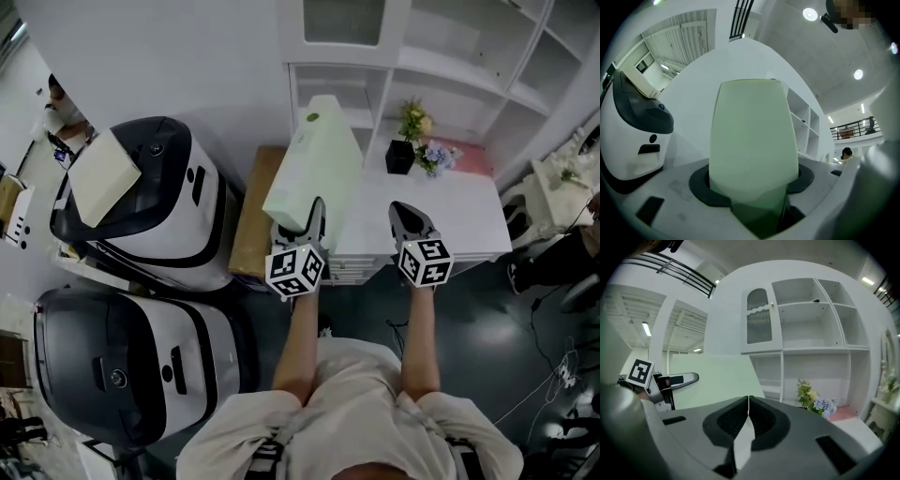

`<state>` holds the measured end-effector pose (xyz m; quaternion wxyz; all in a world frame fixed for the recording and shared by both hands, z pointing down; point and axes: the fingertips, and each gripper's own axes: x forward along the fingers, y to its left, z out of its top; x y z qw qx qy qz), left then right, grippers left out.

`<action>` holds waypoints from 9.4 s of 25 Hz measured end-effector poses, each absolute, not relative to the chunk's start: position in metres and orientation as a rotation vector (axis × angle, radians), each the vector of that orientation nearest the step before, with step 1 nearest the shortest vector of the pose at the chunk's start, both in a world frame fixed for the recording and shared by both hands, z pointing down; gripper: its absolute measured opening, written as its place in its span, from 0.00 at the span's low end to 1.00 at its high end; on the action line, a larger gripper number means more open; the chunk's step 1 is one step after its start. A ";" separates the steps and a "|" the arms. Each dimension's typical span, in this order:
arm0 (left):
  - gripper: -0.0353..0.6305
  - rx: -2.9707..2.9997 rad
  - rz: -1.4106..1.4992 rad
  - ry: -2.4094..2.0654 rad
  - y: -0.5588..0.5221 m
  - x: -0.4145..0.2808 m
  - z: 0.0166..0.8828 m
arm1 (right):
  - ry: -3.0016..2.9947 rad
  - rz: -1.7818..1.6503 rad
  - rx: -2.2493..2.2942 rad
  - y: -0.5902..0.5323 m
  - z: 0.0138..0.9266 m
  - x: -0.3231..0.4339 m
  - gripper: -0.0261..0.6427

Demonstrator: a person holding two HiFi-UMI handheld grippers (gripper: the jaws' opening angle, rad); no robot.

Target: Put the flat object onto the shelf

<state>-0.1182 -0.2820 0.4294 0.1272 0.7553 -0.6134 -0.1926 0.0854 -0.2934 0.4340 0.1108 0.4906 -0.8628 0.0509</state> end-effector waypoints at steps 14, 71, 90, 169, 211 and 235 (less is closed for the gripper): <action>0.47 2.050 -0.768 -1.522 -0.361 -0.130 0.446 | -2.460 0.156 1.479 -0.361 0.448 0.074 0.14; 0.47 1.135 -1.304 -1.278 -0.488 -0.079 0.525 | -2.859 0.101 0.469 -0.409 0.481 0.045 0.14; 0.47 1.299 -1.168 -1.046 -0.528 -0.066 0.524 | -2.862 0.009 0.359 -0.447 0.499 -0.001 0.14; 0.44 2.413 -0.083 -1.756 -0.393 -0.061 0.440 | -2.602 0.171 1.512 -0.443 0.482 0.073 0.14; 0.07 2.468 -0.095 -1.776 -0.353 -0.066 0.435 | -2.634 0.127 1.449 -0.366 0.472 0.044 0.14; 0.07 2.469 -0.021 -1.788 -0.354 -0.066 0.439 | -2.623 0.094 1.446 -0.362 0.468 0.041 0.14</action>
